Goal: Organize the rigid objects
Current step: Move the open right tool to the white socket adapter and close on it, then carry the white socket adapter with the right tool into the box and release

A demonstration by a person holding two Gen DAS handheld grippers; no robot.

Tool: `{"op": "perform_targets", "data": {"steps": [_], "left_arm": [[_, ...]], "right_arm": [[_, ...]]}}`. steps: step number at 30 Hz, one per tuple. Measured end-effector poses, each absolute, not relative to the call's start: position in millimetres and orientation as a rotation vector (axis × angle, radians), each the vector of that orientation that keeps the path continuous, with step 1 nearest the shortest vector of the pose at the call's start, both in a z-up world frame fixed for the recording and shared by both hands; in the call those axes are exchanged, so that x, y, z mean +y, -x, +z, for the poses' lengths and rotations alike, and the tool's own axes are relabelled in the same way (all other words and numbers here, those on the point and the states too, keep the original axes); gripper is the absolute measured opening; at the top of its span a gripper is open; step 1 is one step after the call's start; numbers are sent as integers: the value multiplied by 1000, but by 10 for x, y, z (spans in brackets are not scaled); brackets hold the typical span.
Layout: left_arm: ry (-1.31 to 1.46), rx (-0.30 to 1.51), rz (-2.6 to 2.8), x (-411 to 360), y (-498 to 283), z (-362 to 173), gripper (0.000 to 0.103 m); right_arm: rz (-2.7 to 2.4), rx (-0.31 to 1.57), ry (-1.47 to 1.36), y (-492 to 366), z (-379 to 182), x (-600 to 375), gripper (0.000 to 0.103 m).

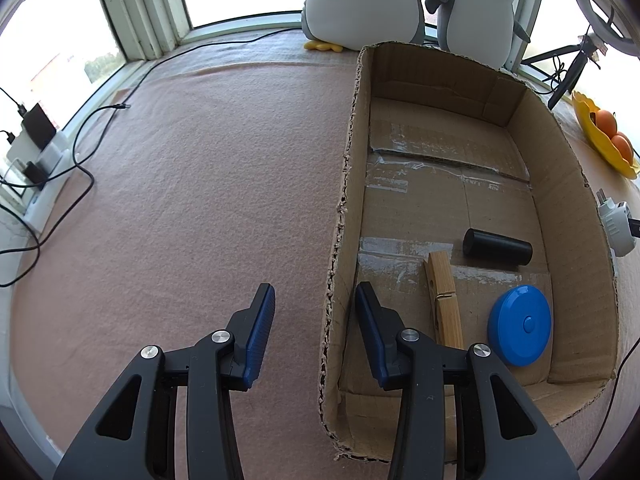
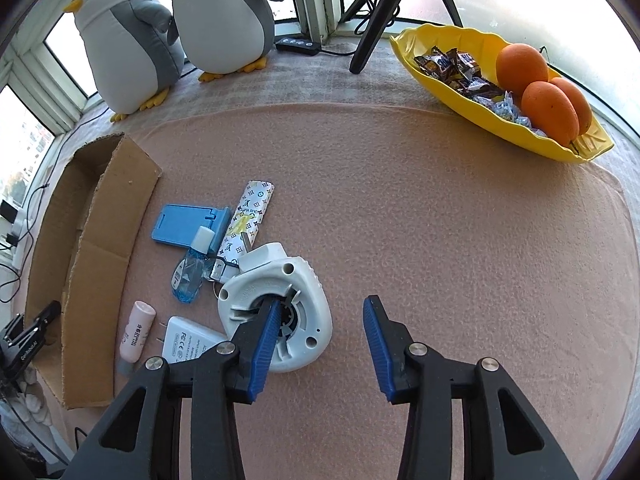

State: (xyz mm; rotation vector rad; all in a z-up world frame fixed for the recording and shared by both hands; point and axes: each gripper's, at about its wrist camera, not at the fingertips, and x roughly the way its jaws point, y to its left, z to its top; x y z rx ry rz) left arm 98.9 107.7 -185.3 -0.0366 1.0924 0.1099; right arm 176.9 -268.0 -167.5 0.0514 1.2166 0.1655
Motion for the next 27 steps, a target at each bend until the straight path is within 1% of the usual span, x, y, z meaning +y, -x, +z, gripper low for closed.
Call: {"op": "perform_targets", "data": {"steps": [2, 6, 7, 20, 27], "left_arm": [[37, 1092, 110, 1077, -989, -1853, 41], [36, 1092, 110, 1077, -989, -1852, 41], [36, 1092, 110, 1076, -990, -1852, 41], [36, 1093, 110, 1074, -992, -1851, 41], [36, 1093, 110, 1072, -993, -1850, 41]], "right_arm": [[176, 1217, -53, -1782, -1679, -2672, 33], [198, 1229, -69, -1784, -1696, -2662, 22], [199, 1231, -66, -1777, -1706, -2657, 22], [174, 1190, -132, -1640, -1669, -2726, 20], [174, 1158, -149, -1566, -1518, -2721, 20]]}}
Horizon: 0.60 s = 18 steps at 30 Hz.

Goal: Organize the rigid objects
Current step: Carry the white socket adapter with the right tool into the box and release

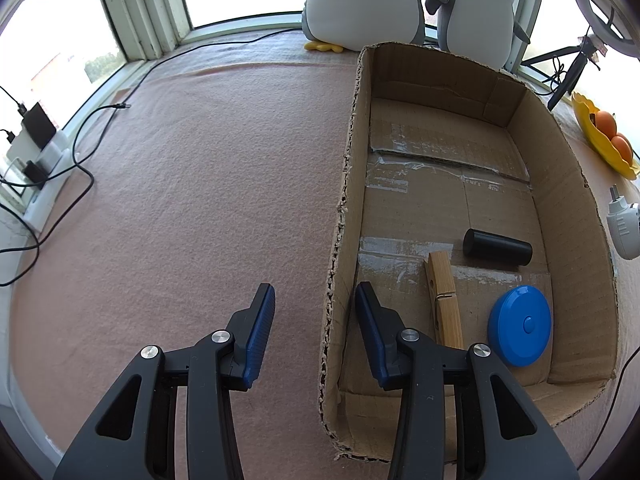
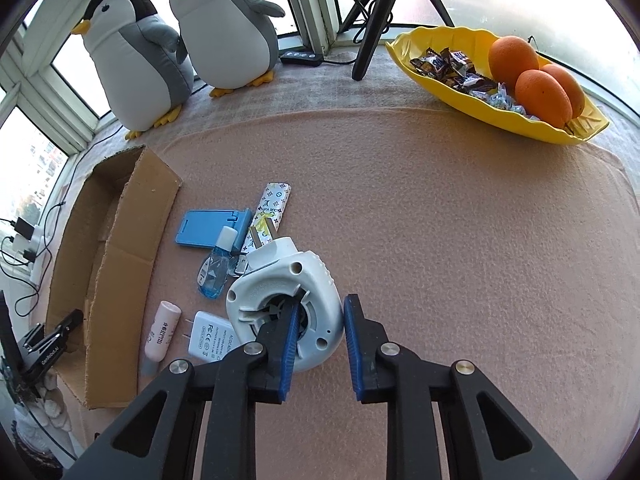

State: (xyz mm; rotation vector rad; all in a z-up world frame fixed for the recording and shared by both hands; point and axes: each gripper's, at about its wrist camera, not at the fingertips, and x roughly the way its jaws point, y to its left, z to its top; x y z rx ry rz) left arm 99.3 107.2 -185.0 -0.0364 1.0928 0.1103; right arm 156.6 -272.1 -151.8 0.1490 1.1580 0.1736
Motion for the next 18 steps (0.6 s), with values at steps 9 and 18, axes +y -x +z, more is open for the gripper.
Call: {"op": "perform_targets", "data": {"steps": [9, 18], "left_arm": [[41, 1092, 110, 1085, -984, -1848, 41], [46, 1092, 109, 1087, -985, -1849, 41]], "right_arm": [[229, 1088, -116, -1521, -1152, -2396, 20], [314, 1054, -66, -1542, -930, -1914, 20]]}}
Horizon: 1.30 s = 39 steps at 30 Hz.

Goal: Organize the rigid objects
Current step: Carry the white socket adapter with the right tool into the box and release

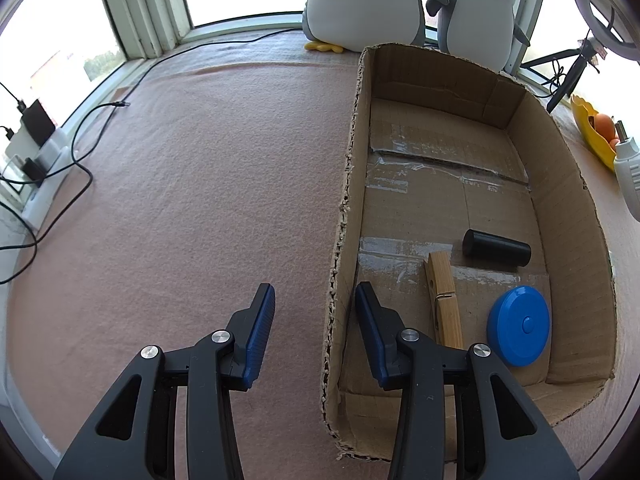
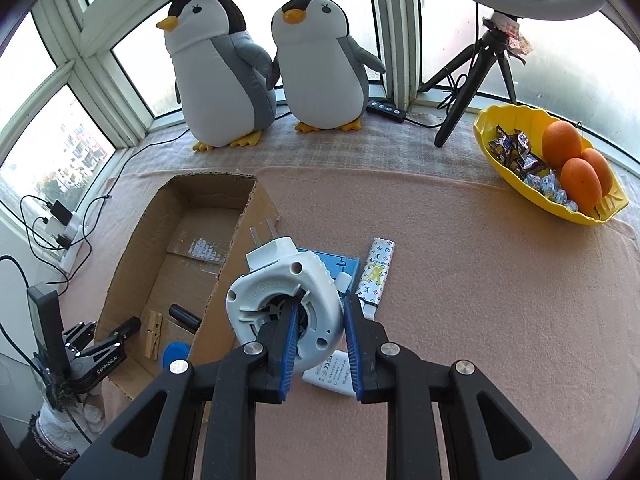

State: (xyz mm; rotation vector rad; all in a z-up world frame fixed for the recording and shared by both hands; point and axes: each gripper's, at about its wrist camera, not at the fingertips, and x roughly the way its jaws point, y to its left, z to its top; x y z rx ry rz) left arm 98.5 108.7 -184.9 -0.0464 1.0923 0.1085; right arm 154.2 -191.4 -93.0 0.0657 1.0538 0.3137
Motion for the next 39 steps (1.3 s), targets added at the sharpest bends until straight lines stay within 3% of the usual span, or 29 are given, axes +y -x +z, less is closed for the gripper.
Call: {"op": "perform_targets", "data": {"steps": [35, 38, 39], "left_arm": [[66, 1092, 100, 1105, -992, -1859, 41], [66, 1092, 101, 1102, -992, -1859, 41], [65, 1092, 100, 1108, -992, -1858, 41]], "right_arm": [[438, 1112, 134, -1796, -1400, -337, 20], [451, 1125, 138, -1791, -1427, -315, 22], [456, 1117, 135, -1780, -1414, -318, 28]]}}
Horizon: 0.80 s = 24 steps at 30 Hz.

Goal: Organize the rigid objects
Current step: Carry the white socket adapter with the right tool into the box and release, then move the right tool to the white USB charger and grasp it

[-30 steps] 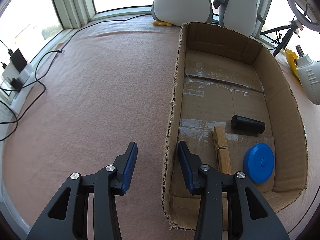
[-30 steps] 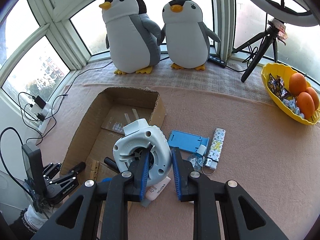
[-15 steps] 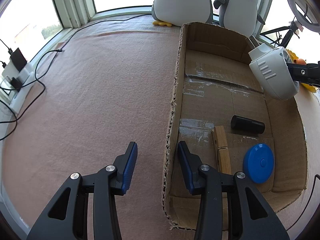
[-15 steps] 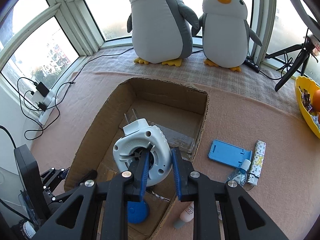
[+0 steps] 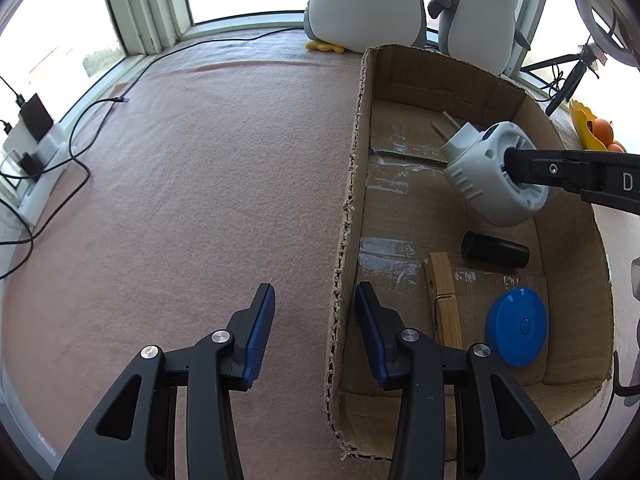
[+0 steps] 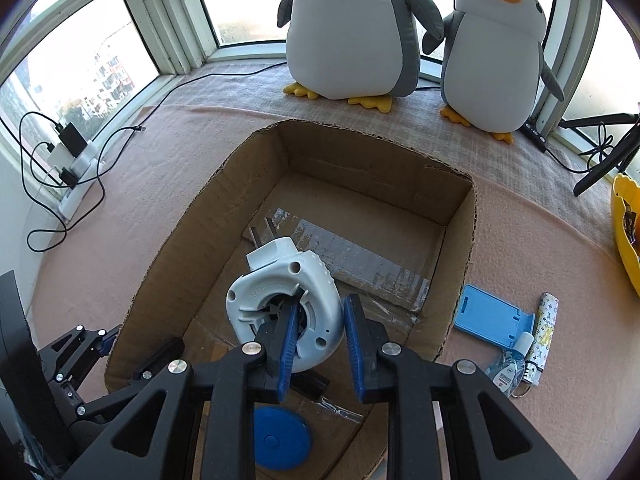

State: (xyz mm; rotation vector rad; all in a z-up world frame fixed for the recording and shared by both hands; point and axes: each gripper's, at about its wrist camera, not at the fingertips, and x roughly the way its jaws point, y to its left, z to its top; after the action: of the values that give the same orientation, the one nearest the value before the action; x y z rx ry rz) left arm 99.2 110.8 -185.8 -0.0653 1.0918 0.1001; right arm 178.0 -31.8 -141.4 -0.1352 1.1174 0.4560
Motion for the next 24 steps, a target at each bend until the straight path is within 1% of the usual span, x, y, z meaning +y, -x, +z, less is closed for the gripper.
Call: {"op": "perform_targets", "data": {"steps": [1, 2, 3, 4, 16, 24], "left_arm": [[64, 1091, 100, 1108, -993, -1858, 41], [64, 1091, 100, 1106, -993, -1861, 41], [64, 1091, 101, 1105, -993, -1862, 41], [63, 1091, 101, 1100, -993, -1862, 41], [63, 1091, 101, 1106, -996, -1862, 41], [64, 1090, 100, 1108, -990, -1858, 41]], "right_arm": [[455, 1103, 136, -1765, -1389, -322, 38], [452, 1089, 139, -1751, -1359, -323, 43], [450, 1080, 143, -1743, -1336, -324, 53], [449, 1073, 144, -1742, -1313, -332, 57], [448, 1056, 77, -1677, -1140, -589, 57], [405, 1027, 34, -1531, -918, -1141, 57]]}}
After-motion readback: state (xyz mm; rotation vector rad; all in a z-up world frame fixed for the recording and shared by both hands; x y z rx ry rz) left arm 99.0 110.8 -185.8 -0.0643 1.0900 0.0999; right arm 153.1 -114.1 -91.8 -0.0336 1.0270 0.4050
